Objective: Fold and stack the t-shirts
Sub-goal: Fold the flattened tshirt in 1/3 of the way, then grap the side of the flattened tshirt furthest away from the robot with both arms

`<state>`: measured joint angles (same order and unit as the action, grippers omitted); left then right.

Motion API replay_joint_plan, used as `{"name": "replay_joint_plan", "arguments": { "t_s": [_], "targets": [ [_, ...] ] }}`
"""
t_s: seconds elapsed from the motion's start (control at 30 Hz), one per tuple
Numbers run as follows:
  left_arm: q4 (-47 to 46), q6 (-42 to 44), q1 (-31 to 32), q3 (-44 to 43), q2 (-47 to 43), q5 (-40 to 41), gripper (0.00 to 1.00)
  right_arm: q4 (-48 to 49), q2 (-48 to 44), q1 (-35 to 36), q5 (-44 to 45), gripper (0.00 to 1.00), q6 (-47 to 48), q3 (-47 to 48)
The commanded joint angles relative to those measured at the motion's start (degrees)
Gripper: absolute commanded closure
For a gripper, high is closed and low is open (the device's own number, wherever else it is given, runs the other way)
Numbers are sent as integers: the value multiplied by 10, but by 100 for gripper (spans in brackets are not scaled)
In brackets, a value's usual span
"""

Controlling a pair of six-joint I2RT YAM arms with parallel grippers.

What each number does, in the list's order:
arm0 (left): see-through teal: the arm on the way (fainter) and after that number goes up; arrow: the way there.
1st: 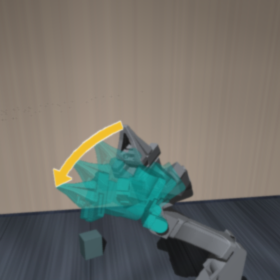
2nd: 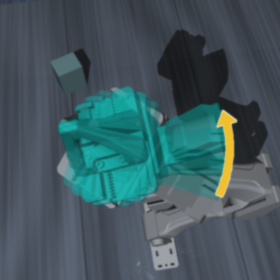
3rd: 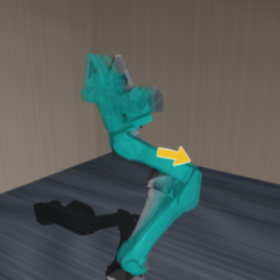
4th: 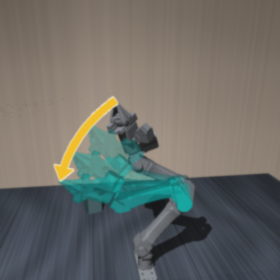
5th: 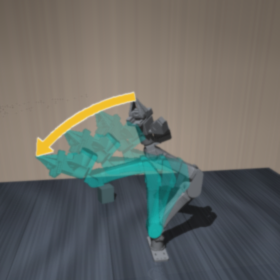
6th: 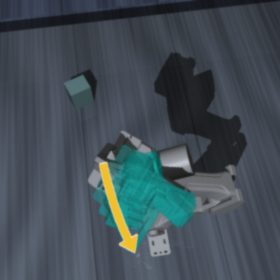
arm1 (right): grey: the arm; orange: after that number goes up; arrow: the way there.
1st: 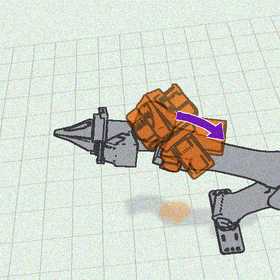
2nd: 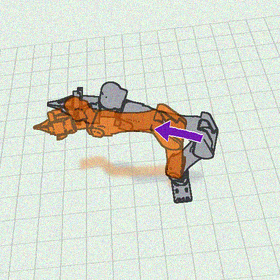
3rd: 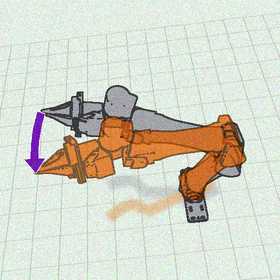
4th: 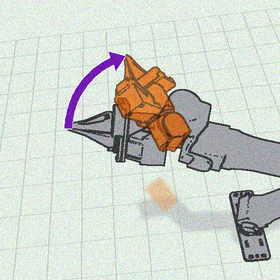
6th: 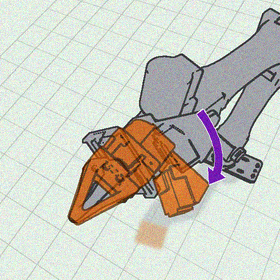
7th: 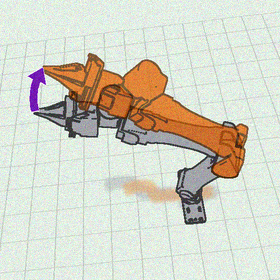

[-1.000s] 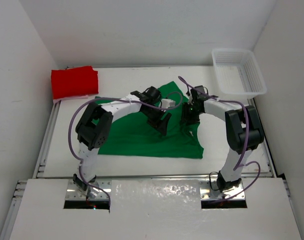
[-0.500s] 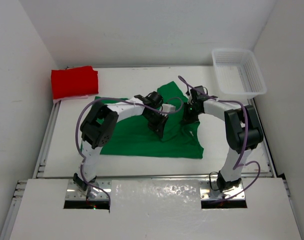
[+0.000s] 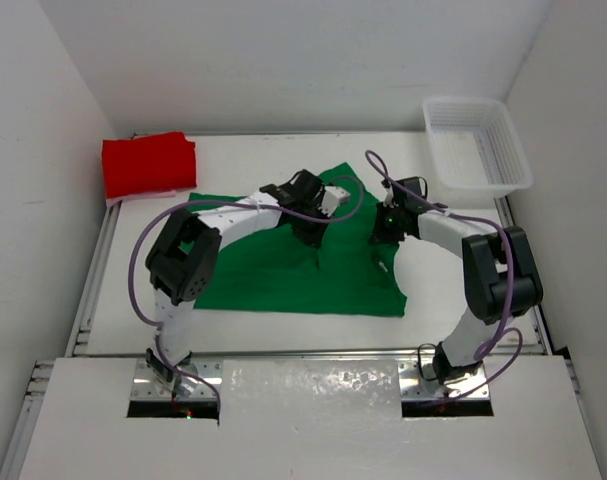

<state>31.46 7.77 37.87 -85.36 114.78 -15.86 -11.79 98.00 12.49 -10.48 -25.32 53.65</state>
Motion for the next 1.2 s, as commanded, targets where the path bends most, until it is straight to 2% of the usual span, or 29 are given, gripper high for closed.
{"name": "replay_joint_plan", "arguments": {
  "t_s": [0.0,0.1,0.33,0.43,0.47,0.5,0.53,0.57,0.6,0.63,0.7,0.73,0.8,0.87,0.9,0.97,1.0,1.07,1.1,1.17],
  "targets": [
    [-23,28,9,12,-8,11,100,44,8,-2,0,100,15,8],
    [-25,35,15,20,1,3,100,56,18,-3,4,100,19,9],
    [-34,35,16,21,5,72,100,108,-9,-4,55,100,24,-27],
    [-34,42,22,26,11,77,100,103,5,-4,42,98,36,-16],
    [-32,45,23,25,13,78,96,94,11,-4,32,93,41,-10],
    [-23,49,24,22,16,77,77,72,18,-4,33,88,48,-3],
    [-17,51,25,13,22,76,68,63,25,-3,43,74,51,8],
    [-2,49,25,-1,25,81,52,50,20,-4,46,64,56,16],
    [7,51,25,-1,25,81,52,48,20,-5,49,64,58,16],
    [17,54,24,-22,21,94,50,45,7,-7,49,56,58,26],
    [46,60,19,-51,11,112,46,43,-7,-12,42,51,57,43],
    [53,61,5,-80,-9,118,34,41,-13,-12,41,49,56,71],
    [61,53,-18,-106,-32,111,30,25,-6,-13,41,47,56,131],
    [55,42,-84,-128,-84,102,25,2,32,-13,35,46,55,210],
    [50,37,-84,-128,-84,101,23,-7,52,-13,33,47,55,211],
    [40,31,-153,-118,-112,101,23,-28,130,-12,34,46,53,304],
    [30,25,-202,-98,-120,107,24,-56,161,-12,29,46,49,381],
    [21,16,-255,-78,-121,105,27,-89,232,-13,20,46,45,472],
    [20,8,-307,-61,-119,95,30,-121,306,-12,15,45,41,565],
    [14,4,-355,-43,-108,80,33,-153,378,-12,6,40,34,651]
  ]
}}
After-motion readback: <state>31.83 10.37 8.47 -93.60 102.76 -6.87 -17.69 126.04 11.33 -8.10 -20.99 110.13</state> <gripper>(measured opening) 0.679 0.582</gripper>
